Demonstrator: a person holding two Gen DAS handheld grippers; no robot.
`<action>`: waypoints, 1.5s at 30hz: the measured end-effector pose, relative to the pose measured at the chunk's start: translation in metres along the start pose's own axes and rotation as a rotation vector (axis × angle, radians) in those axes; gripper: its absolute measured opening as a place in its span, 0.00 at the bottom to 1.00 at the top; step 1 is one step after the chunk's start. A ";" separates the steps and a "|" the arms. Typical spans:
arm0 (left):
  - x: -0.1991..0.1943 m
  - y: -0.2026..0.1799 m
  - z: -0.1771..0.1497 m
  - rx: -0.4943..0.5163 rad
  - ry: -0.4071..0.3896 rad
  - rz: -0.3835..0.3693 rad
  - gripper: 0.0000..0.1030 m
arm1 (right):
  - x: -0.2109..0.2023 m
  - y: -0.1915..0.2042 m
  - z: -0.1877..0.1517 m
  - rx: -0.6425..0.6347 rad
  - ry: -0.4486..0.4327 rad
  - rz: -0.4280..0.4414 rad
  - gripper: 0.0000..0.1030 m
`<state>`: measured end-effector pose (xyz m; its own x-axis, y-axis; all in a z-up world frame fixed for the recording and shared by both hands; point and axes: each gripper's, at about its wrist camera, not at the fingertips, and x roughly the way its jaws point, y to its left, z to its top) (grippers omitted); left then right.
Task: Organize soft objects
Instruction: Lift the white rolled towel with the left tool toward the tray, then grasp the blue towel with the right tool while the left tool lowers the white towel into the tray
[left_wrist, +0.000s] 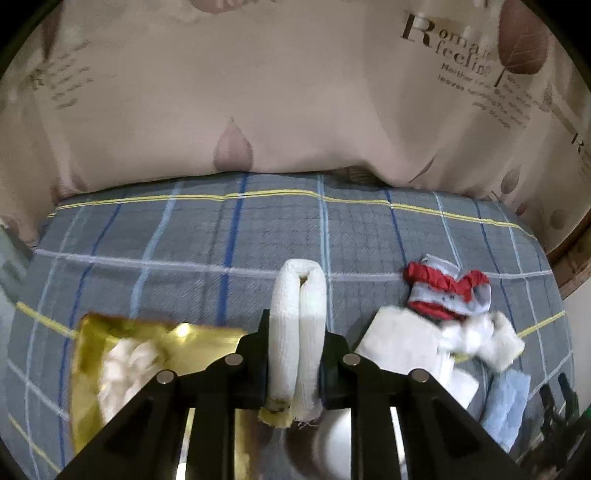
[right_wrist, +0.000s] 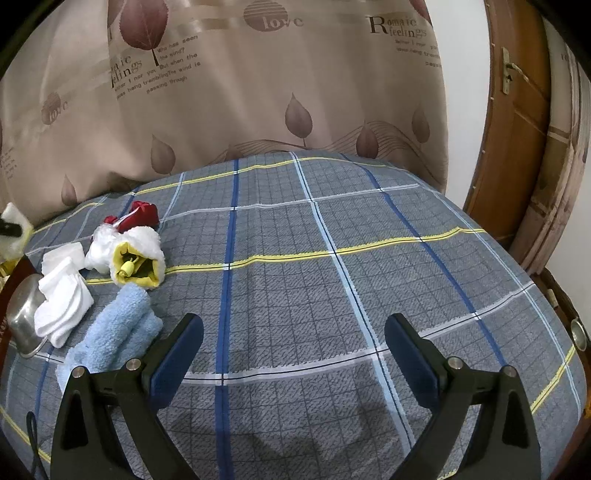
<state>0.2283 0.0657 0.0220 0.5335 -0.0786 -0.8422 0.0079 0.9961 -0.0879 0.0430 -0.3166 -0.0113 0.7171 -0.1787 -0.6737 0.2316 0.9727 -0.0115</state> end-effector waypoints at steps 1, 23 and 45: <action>-0.006 0.001 -0.004 0.000 -0.005 0.004 0.19 | 0.000 0.000 0.000 0.000 0.002 -0.002 0.95; -0.121 0.061 -0.140 -0.185 -0.051 -0.035 0.19 | -0.008 0.035 0.003 0.075 0.189 0.153 0.96; -0.132 0.112 -0.154 -0.242 -0.068 -0.075 0.20 | 0.014 0.116 -0.003 -0.025 0.330 0.256 0.19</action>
<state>0.0280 0.1819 0.0416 0.5947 -0.1410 -0.7915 -0.1486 0.9483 -0.2805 0.0786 -0.2056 -0.0243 0.4991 0.1228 -0.8578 0.0544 0.9835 0.1724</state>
